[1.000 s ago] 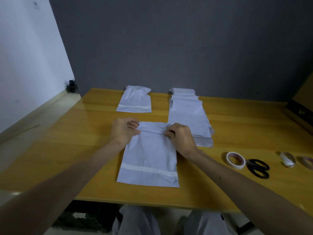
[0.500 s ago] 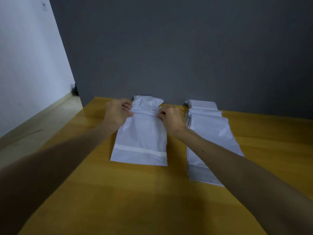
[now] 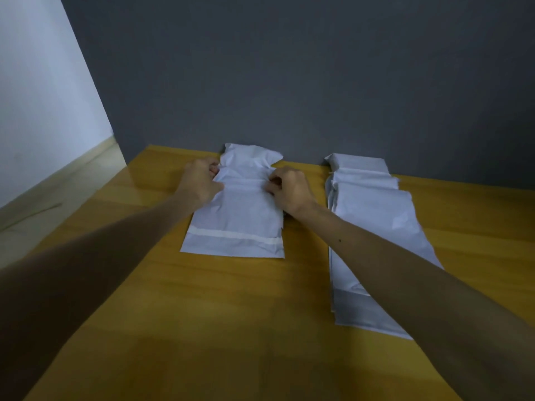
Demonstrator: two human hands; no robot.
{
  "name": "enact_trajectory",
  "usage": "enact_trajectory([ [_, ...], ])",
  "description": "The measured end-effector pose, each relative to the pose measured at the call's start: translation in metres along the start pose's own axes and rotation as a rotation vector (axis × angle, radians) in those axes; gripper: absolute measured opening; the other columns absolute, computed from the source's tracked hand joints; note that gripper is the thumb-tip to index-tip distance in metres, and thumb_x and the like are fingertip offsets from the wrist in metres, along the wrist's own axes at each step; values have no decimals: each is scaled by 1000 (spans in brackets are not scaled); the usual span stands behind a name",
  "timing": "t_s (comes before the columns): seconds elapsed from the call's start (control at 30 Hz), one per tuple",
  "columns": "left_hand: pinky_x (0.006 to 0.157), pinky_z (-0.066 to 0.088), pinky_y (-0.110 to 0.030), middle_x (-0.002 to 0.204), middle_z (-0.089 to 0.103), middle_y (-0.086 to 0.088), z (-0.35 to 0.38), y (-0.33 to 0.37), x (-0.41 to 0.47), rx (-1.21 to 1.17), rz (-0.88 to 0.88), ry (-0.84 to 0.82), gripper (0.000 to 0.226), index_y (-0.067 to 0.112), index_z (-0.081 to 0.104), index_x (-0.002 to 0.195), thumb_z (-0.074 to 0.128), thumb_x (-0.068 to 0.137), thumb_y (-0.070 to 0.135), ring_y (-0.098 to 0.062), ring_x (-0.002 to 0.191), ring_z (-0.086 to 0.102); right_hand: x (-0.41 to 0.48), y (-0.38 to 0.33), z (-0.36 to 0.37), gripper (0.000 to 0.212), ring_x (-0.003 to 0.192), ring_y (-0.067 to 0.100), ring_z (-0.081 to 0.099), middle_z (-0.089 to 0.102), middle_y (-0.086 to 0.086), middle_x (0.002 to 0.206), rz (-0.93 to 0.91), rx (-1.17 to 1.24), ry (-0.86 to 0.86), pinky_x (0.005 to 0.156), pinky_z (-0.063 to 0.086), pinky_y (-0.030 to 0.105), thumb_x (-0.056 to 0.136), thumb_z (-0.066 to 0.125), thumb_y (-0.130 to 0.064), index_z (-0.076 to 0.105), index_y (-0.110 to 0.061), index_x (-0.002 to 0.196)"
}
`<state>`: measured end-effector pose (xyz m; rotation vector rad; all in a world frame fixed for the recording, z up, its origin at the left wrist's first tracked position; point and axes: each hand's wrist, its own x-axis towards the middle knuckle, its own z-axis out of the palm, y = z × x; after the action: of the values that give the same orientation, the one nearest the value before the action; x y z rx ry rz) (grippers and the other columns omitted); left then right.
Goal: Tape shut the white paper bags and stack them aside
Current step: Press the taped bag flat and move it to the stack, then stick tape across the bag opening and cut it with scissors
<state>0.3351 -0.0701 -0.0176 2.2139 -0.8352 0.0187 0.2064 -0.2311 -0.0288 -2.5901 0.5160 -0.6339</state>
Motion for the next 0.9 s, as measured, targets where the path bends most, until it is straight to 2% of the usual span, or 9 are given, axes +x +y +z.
enact_trajectory([
  [0.03, 79, 46, -30, 102, 61, -14, -3, 5, -4, 63, 5, -16, 40, 0, 59, 116, 73, 79, 0, -27, 92, 58, -5, 0, -4, 11, 80, 27, 58, 62, 11, 87, 5, -5, 5, 68, 42, 29, 87, 63, -11, 63, -7, 77],
  [0.1, 91, 46, -36, 130, 50, -17, -7, 15, -13, 194, 17, -55, 50, 4, 53, 129, 71, 82, 5, -34, 113, 53, -19, -3, -16, 9, 89, 29, 58, 62, 14, 99, 9, -29, -3, 72, 39, 26, 89, 61, -12, 66, -4, 88],
  [0.17, 98, 44, -38, 141, 39, -17, -9, 27, -24, 248, 42, -91, 54, 7, 48, 135, 68, 86, 10, -35, 121, 48, -34, -6, -28, 14, 94, 32, 57, 61, 17, 105, 9, -67, -22, 77, 40, 29, 91, 57, -11, 67, -2, 92],
  [0.27, 95, 46, -37, 135, 48, -15, -8, 49, -50, 223, 120, -131, 41, 8, 57, 127, 67, 87, 11, -31, 115, 54, -62, -8, -52, 16, 95, 33, 56, 60, 17, 106, 35, -59, -22, 80, 45, 33, 92, 53, -9, 67, -1, 90],
  [0.43, 94, 44, -26, 119, 65, -12, 9, 99, -127, 62, 248, -237, 28, 4, 66, 116, 67, 88, 9, -24, 112, 58, -139, 7, -101, 16, 92, 33, 59, 61, 19, 103, 46, -120, -4, 82, 47, 34, 92, 56, -7, 69, 0, 97],
  [0.53, 99, 42, -26, 122, 64, -10, 27, 127, -171, -8, 282, -313, 30, 5, 66, 118, 66, 89, 11, -22, 117, 57, -186, 21, -126, 17, 91, 33, 59, 60, 18, 103, 82, -155, -14, 82, 46, 35, 93, 56, -10, 69, 0, 100],
  [0.67, 102, 42, -28, 134, 57, -7, 49, 151, -211, -14, 268, -454, 37, 12, 60, 128, 62, 93, 25, -21, 125, 52, -241, 33, -149, 20, 103, 30, 57, 62, 15, 110, 134, -205, -30, 88, 46, 39, 94, 55, -11, 69, -2, 103],
  [0.8, 108, 39, -34, 139, 54, -5, 58, 160, -231, 33, 287, -528, 40, 10, 59, 130, 60, 95, 27, -21, 130, 48, -274, 39, -162, 17, 93, 30, 58, 65, 13, 93, 114, -203, -96, 81, 46, 38, 91, 57, -13, 67, -2, 85],
  [0.9, 112, 35, -35, 143, 50, -3, 58, 159, -239, 45, 284, -511, 43, 9, 56, 133, 61, 94, 25, -21, 134, 43, -289, 42, -161, 17, 91, 27, 58, 65, 10, 91, 100, -187, -132, 80, 46, 37, 91, 57, -19, 67, -5, 85],
])
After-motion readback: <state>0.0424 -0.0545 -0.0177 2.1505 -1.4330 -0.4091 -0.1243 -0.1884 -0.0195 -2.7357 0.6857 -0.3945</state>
